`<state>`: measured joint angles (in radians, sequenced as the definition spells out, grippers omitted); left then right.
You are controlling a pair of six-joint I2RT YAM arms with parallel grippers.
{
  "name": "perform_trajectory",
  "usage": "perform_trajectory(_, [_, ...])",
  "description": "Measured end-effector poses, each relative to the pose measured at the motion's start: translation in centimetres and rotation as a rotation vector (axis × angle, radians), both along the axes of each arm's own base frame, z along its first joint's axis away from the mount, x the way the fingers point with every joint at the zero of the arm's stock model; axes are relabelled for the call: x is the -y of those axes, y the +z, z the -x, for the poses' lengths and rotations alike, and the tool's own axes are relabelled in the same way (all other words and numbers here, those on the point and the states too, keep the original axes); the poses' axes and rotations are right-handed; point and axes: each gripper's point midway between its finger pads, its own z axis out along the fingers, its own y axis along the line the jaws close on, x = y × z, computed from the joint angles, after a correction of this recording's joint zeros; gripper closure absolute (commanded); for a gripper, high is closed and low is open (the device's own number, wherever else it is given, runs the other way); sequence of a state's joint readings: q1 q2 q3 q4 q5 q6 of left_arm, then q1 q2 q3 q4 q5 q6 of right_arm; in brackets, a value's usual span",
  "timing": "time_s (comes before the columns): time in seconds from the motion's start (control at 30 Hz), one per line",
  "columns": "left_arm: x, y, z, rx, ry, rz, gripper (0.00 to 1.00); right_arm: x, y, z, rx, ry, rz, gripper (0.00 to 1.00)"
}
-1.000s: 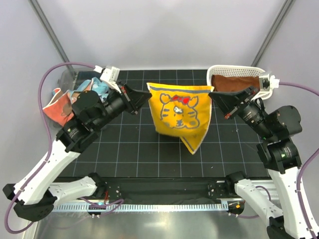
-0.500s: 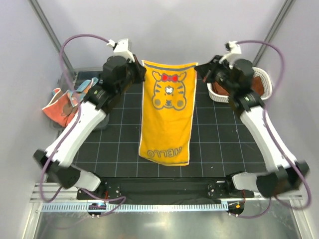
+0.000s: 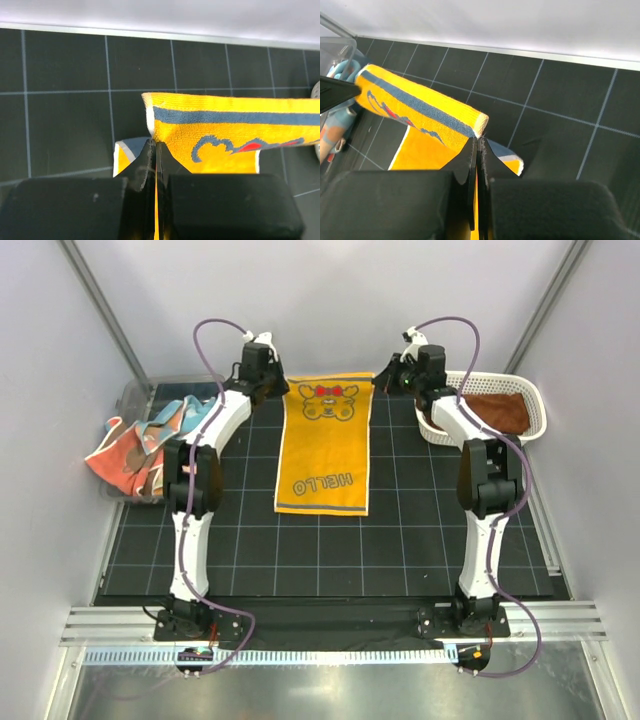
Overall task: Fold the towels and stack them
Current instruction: Flatten out the crumpled towel, then fold the towel
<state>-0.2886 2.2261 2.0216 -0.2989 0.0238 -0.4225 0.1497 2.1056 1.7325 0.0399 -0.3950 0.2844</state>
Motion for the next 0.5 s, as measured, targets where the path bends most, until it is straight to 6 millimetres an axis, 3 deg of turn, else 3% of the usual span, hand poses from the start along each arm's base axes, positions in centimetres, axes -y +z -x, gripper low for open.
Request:
perform_trajectory(0.07, [-0.2,-1.3,-0.7,-0.011,-0.033,0.009,1.00,-0.3,-0.9,-0.5,-0.003,0.024,-0.005,0.99])
perform_trajectory(0.23, [-0.2,-2.7,0.1,-0.023,-0.088,0.016,1.00,-0.8,-1.1,0.1,0.003,0.070,-0.022,0.99])
perform_trajectory(0.5, [-0.6,-5.4,5.5,-0.117,-0.145,0.011,1.00,-1.3,-3.6,5.2,-0.097,0.099,-0.034,0.99])
